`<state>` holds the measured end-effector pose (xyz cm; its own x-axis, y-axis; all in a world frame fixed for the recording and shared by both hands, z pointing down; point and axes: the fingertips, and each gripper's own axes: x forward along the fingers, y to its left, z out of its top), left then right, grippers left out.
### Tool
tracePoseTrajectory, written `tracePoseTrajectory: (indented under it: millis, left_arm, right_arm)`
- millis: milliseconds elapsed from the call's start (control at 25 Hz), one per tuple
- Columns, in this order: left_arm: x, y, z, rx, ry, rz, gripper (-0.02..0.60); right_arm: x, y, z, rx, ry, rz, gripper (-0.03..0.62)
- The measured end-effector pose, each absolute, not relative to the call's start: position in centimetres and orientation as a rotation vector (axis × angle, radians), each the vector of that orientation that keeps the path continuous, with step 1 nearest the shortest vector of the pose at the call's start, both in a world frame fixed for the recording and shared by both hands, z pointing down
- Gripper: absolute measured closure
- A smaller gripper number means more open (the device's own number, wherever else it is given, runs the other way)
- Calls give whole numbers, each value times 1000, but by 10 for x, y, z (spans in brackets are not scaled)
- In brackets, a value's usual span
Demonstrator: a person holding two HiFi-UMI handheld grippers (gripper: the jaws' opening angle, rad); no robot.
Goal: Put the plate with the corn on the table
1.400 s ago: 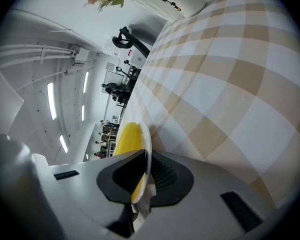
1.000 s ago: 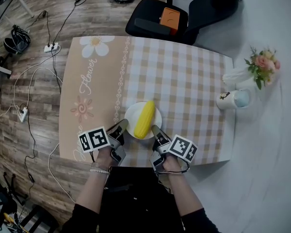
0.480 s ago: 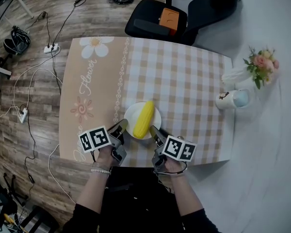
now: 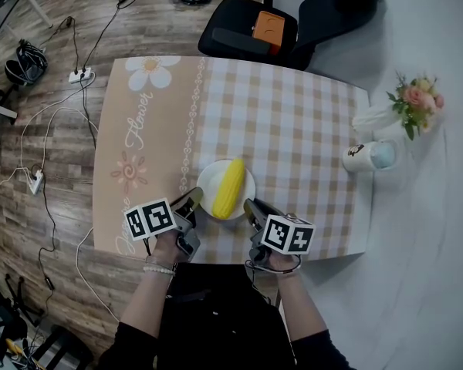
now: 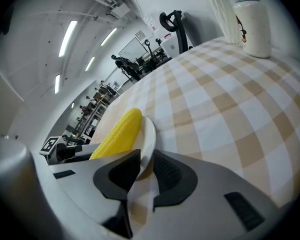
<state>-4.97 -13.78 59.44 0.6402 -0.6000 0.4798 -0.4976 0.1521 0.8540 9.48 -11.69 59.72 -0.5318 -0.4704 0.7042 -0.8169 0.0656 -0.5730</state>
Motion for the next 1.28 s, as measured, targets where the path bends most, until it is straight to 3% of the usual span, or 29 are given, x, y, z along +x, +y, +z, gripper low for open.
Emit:
tracePoseTrajectory:
  millis: [480,800,1080,1280]
  left_arm:
    - [-45,-135,602,1444,-992,177,549]
    - [-40,-137,596,1413,-970,168,460]
    - [-44,-137,591,1452,-960,142,414]
    - [-67,-130,585,1486,-1003,126,414]
  right_arm:
    - [103,-116,603,1361,-1926,1564,516]
    - [104,-115,603,1344,-1909,1525,510]
    - [108,-120,599,1410,-1946,1442,502]
    - [111,-126,585,1409,-2031,1403,512]
